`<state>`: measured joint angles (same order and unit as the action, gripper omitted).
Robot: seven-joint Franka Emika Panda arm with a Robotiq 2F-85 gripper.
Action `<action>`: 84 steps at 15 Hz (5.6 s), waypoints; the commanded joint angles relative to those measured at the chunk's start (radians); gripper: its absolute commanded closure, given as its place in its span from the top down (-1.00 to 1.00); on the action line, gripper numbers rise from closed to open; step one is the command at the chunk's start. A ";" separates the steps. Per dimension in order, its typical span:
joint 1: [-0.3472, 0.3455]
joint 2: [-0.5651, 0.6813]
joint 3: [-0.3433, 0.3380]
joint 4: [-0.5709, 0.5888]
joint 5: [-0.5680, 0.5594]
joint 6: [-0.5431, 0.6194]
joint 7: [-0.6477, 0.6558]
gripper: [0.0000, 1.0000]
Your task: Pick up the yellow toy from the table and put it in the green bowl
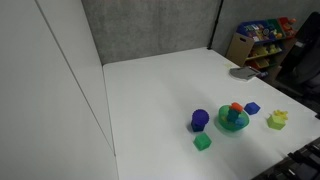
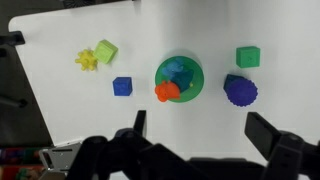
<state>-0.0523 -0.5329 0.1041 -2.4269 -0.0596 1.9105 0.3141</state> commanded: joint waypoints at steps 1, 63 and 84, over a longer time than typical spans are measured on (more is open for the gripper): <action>-0.019 0.074 -0.082 0.000 0.039 0.059 -0.044 1.00; -0.285 1.115 -0.380 0.100 0.055 0.958 -0.383 -0.95; -0.121 0.629 -0.219 -0.101 0.192 0.602 -0.406 -0.95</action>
<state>-0.1812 0.1350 -0.1279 -2.4841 0.0843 2.5425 -0.0602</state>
